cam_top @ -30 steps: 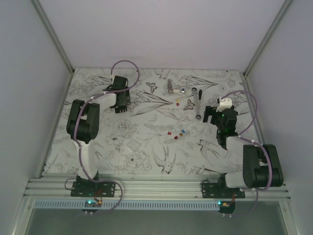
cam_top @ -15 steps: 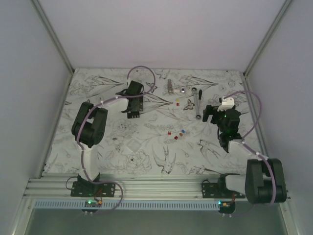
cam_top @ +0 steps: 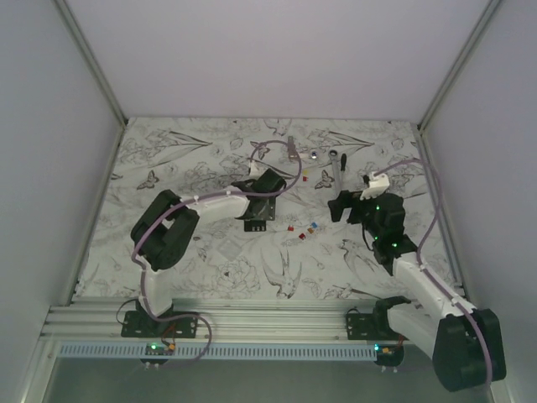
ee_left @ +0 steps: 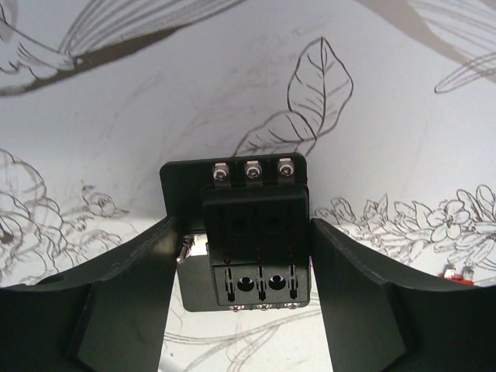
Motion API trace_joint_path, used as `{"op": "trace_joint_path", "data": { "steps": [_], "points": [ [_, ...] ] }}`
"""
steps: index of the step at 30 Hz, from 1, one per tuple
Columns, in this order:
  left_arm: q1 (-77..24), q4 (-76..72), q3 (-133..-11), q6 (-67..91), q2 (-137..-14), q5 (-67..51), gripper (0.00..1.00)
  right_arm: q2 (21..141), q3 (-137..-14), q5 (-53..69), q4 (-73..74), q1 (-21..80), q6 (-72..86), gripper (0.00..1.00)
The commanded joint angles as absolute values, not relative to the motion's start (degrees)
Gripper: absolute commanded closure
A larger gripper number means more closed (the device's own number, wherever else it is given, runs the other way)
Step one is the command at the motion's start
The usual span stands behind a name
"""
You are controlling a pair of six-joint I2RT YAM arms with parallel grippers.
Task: Snap on the fuse box
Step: Move the fuse box base at the center of the board, then pick up the fuse from the center of the board.
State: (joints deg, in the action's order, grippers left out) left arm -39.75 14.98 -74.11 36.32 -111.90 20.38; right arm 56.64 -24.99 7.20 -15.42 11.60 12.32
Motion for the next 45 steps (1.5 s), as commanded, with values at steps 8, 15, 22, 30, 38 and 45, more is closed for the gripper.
{"op": "trace_joint_path", "data": {
  "steps": [8, 15, 22, 30, 38, 45],
  "points": [
    [-42.5, 20.0, -70.7, 47.2, -104.8, 22.7, 0.09, 60.3, -29.8, -1.2, -5.5, 27.5, 15.6, 0.02],
    [-42.1, 19.6, -65.4, 46.4, -95.1, 23.9, 0.00, 67.4, -34.0, -11.0, -4.0, 36.6, 18.8, 0.16],
    [-37.1, 12.4, -50.1, 45.7, -80.8, 19.0, 0.00, 79.0, -39.7, -20.3, -3.2, 43.6, 24.6, 0.28],
    [-32.8, 7.9, -33.7, 44.6, -64.8, 13.3, 0.00, 88.5, -44.0, -25.5, -3.4, 47.0, 29.4, 0.39],
    [-30.8, 7.6, -25.2, 45.9, -51.8, 12.5, 0.00, 95.2, -47.9, -30.3, -1.3, 48.7, 32.3, 0.51],
    [-30.5, 8.0, -23.2, 46.2, -47.7, 11.7, 0.00, 97.1, -47.8, -28.6, -2.1, 49.5, 33.4, 0.53]
  ]
}}
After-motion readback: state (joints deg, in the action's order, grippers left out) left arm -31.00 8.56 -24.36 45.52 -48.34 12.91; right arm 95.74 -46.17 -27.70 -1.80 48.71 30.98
